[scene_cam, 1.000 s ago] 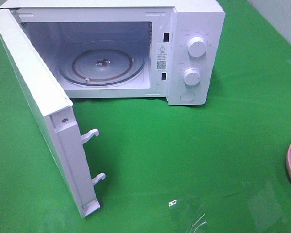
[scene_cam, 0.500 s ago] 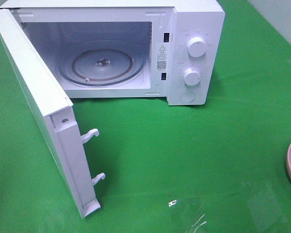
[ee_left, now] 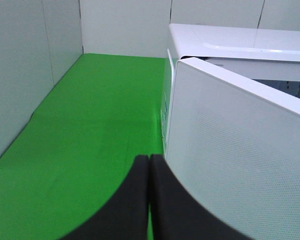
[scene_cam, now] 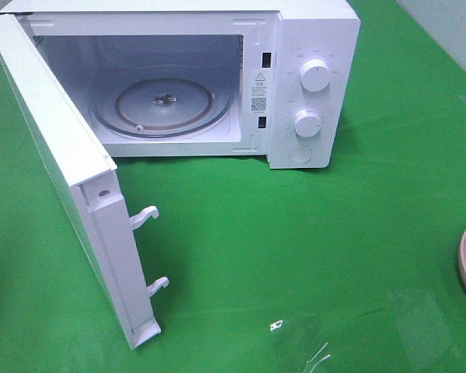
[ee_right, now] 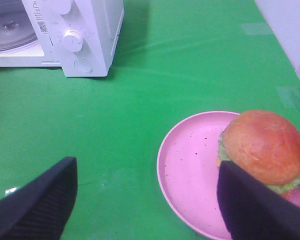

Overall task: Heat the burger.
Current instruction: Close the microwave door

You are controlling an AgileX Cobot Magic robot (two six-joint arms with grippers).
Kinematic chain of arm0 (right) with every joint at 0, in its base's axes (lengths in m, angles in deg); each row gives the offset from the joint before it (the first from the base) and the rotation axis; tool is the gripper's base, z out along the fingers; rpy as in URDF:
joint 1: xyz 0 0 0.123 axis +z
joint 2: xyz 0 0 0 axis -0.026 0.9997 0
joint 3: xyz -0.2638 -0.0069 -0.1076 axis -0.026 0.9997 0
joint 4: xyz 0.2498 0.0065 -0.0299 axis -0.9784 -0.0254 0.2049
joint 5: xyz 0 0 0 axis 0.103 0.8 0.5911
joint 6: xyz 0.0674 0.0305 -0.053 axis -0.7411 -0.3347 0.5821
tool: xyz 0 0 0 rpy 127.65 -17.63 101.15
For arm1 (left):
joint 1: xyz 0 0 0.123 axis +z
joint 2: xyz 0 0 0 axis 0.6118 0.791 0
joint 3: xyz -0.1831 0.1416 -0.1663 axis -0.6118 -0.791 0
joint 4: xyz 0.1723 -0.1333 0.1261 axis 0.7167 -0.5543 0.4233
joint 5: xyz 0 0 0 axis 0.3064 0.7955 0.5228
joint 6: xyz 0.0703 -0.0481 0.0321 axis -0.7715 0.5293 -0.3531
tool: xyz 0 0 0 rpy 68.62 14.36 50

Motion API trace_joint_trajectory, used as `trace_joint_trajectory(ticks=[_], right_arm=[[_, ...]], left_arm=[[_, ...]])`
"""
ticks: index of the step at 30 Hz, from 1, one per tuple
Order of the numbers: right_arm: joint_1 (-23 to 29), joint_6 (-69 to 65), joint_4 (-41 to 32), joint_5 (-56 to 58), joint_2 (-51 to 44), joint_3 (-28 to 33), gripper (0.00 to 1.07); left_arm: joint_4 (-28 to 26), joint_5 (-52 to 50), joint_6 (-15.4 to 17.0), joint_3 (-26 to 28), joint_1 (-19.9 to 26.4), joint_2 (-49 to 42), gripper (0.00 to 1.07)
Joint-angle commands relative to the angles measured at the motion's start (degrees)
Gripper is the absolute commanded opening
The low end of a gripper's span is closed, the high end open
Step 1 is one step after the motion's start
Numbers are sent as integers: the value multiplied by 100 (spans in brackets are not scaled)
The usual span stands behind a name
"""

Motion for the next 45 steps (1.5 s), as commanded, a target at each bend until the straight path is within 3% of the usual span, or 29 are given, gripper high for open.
trace_joint_trajectory(ticks=[1,10,13,16,18,19,22,24,26,35,41,44,45], right_arm=[[-23,-6,-6,-74,-143,11,74],[-23,-6,-6,-74,-143,11,74],[-23,-6,-6,-74,-143,11,74],[-23,-6,-6,-74,-143,11,74],[-23,-6,-6,-74,-143,11,74],[-23,-6,-6,-74,-143,11,74],[-23,-6,-6,-74,-143,11,74],[-23,-6,-6,-74,-143,11,74],[-23,-6,-6,-74,-143,11,74],[-23,-6,-6,-74,-143,11,74],[-23,-6,-6,-74,-143,11,74],[-23,-6,-6,-74,-143,11,74],[-23,-6,-6,-74,-143,11,74]], left_arm=[[-29,-596,6,-143,23,52,0],[138,-1627,34,-189,17,1238,0],[229,-1925,189,-189,17,1684,0],[722,-2280,630,-172,6,2166,0],[871,-2309,710,-143,6,2246,0],[1278,-2320,922,-74,6,2452,0],[1484,-2349,997,-57,6,2527,0],[2126,-2750,1398,-52,6,2899,0],[2389,-2979,1587,-52,6,3094,0],[3300,-3925,2017,29,6,4011,0],[3386,-3925,2057,258,-367,4446,0],[3123,-3988,2000,281,-647,4750,0],[2859,-4091,1811,281,-859,4956,0]])
